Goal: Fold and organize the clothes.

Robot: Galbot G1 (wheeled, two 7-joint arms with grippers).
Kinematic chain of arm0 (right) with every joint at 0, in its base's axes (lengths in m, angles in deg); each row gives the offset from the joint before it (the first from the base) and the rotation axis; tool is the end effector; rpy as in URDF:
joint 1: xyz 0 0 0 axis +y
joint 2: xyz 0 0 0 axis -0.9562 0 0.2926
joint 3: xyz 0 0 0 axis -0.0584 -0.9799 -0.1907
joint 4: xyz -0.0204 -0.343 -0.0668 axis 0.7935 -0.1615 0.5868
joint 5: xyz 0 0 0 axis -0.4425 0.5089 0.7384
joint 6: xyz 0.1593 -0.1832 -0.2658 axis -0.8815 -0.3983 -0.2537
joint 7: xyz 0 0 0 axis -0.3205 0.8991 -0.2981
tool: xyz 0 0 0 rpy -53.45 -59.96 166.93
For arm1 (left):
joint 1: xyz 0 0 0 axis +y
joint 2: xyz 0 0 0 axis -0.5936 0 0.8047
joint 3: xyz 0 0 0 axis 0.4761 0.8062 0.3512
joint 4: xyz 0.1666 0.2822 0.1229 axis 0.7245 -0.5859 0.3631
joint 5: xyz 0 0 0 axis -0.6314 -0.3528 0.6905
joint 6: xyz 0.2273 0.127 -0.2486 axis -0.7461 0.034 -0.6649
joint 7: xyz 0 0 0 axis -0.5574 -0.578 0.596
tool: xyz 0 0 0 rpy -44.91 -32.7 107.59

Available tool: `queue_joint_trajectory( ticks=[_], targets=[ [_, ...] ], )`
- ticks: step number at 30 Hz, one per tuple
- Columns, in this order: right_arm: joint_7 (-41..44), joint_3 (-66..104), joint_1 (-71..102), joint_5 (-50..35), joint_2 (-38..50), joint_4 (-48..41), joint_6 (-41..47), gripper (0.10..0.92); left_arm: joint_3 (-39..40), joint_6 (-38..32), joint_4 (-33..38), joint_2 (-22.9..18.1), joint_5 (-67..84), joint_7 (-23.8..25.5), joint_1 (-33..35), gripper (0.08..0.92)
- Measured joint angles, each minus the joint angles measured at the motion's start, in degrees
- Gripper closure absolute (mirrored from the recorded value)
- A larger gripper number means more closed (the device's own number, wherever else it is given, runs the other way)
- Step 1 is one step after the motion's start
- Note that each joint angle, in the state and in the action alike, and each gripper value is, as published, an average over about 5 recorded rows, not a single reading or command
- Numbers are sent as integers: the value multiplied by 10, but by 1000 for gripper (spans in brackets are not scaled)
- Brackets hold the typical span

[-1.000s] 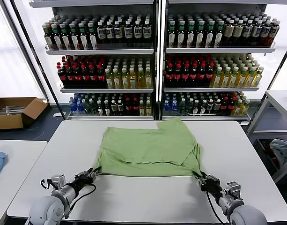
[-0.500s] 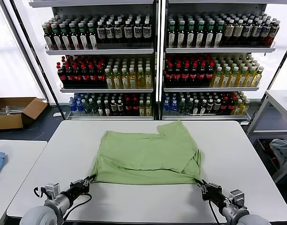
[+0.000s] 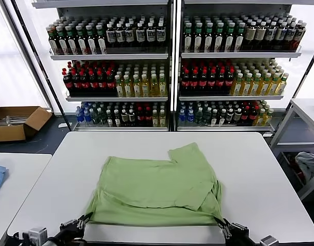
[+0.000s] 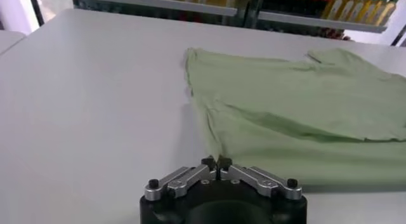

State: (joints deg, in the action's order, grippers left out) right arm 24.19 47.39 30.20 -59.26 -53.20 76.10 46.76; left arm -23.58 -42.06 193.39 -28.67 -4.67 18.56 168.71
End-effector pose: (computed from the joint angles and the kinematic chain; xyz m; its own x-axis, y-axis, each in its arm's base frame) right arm 0.1214 -0.1051 -0.2652 -0.7794 -0.3185 0.5395 -0.3450 0.9370 0.0547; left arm 0.1446 0.1377 -0.2710 -0.7581 0.2303 0.6102 0.1635 0.9728 -0.1640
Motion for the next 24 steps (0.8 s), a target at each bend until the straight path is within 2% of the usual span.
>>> queue_joint_trajectory(
  ticks=[3, 9, 17, 20, 24],
  targets=[
    [-5, 11, 6, -8, 4, 5, -2, 674, -13, 0, 22, -9, -14, 5, 27, 847],
    [-17, 36, -13, -54, 18, 9, -2, 501, -44, 0, 60, -13, -25, 11, 56, 676],
    [-17, 48, -91, -131, 59, -13, 5, 269, -87, 0, 71, 17, -15, 31, 56, 442],
    [-12, 44, -128, -150, 77, -26, 12, 216, -91, 0, 61, 40, -13, 41, 40, 356],
    [-5, 30, -180, -168, 101, -49, 23, 204, -85, 0, 40, 76, -5, 52, 2, 246]
  ],
)
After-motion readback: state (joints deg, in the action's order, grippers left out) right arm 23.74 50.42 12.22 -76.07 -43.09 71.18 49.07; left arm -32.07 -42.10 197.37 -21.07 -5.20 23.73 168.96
